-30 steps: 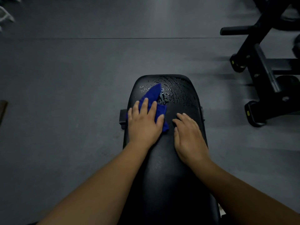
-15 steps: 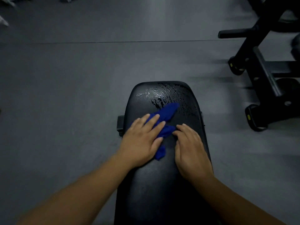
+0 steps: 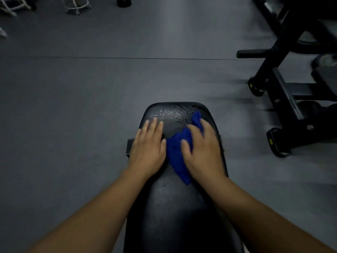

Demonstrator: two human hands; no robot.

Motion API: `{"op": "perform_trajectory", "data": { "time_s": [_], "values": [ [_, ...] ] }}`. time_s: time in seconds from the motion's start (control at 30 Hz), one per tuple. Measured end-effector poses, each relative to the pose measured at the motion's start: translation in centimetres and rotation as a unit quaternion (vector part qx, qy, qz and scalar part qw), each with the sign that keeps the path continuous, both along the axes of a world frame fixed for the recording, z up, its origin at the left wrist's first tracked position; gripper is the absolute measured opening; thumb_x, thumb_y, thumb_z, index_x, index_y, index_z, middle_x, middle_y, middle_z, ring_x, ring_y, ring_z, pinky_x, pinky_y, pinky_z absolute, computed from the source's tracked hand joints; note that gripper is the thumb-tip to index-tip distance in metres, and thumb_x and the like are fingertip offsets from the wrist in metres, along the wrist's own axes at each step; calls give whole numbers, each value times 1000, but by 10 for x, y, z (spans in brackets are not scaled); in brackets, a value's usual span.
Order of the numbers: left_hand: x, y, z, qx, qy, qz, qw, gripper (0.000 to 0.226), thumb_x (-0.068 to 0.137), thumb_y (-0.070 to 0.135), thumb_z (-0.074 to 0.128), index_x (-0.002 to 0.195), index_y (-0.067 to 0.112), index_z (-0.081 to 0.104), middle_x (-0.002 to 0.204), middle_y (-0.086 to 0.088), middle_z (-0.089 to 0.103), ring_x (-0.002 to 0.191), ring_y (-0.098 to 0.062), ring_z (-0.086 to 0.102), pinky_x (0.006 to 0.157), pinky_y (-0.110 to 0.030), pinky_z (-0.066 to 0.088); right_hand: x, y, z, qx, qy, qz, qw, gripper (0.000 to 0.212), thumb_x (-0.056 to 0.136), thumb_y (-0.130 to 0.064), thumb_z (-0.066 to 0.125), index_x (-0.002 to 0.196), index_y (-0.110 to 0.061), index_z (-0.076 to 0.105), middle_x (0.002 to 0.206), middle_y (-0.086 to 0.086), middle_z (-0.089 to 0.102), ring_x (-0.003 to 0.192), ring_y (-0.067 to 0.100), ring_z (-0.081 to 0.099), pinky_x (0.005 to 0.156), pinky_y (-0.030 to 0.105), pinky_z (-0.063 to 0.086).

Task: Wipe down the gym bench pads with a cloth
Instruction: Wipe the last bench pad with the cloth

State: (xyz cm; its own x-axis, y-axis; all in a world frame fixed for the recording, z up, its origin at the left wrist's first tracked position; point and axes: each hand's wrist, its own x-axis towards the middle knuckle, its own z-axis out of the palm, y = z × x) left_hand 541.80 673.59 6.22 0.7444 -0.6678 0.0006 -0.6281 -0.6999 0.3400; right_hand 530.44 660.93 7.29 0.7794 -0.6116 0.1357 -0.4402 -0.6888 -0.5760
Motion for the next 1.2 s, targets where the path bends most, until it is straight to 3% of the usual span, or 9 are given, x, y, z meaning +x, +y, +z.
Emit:
{"op": "perform_trajectory", "data": {
  "time_s": [0.1,0.23,0.43,0.6,0.77,0.9,0.97,1.07,1.2],
  "values": [
    [-7,7,-19,20,-20,-2,1000,74,91,43,10,155,12,31,165,-5,22,153,-21,16,123,-38,10,29,12,-11,-79,145,117,979,63,100,-55,33,155,-25,28,165,9,13,153,27,4,124,43,6],
    [-4,7,-21,1,-36,1,999,67,94,39,18,150,10,42,161,-6,32,150,-23,25,121,-39,15,-11,-1,-24,-134,128,176,967,65,97,-51,30,154,-21,33,161,6,30,150,24,23,123,39,14],
    [-5,2,-26,2,-41,16,999,67,96,40,16,153,12,36,163,-3,27,152,-19,19,124,-38,13,63,-43,-25,-70,122,24,990,67,98,-36,46,154,-5,26,161,13,27,150,26,20,123,41,17],
    [-7,3,-25,1,-42,23,999,64,96,36,21,151,11,39,162,-5,31,150,-21,25,122,-38,15,12,-44,-25,-156,124,297,934,64,95,-47,33,147,-10,45,157,10,37,145,26,35,121,39,23],
    [-6,1,-26,7,-50,27,998,64,95,36,21,152,11,37,163,-5,28,151,-20,22,124,-39,15,64,-67,-22,-113,137,81,981,59,100,-49,41,151,-18,38,163,11,22,150,27,20,121,39,17],
    [-8,5,-20,-30,-13,21,999,64,96,35,23,155,12,31,164,-4,24,151,-19,21,123,-33,10,59,-20,1,76,57,195,976,56,105,-33,41,156,-15,25,160,2,30,146,13,27,118,25,18],
    [-7,5,-11,-70,33,44,996,61,99,33,26,157,15,26,166,-1,18,152,-15,16,125,-33,10,40,-18,15,177,-6,172,969,49,105,-21,42,153,-17,33,153,-3,39,137,4,36,112,13,22],
    [-10,-11,2,-112,20,48,992,61,97,39,29,154,18,35,165,-2,23,152,-20,19,123,-42,20,18,-28,6,65,-64,39,995,40,94,-2,45,132,-8,55,136,5,53,124,14,49,106,11,30],
    [-30,-44,-9,17,-48,-116,992,63,99,54,20,152,27,39,163,3,30,150,-21,25,122,-45,18,2,-28,-24,-25,64,30,997,45,95,-8,48,139,-4,51,149,13,44,139,26,38,116,33,27]
  ]
}}
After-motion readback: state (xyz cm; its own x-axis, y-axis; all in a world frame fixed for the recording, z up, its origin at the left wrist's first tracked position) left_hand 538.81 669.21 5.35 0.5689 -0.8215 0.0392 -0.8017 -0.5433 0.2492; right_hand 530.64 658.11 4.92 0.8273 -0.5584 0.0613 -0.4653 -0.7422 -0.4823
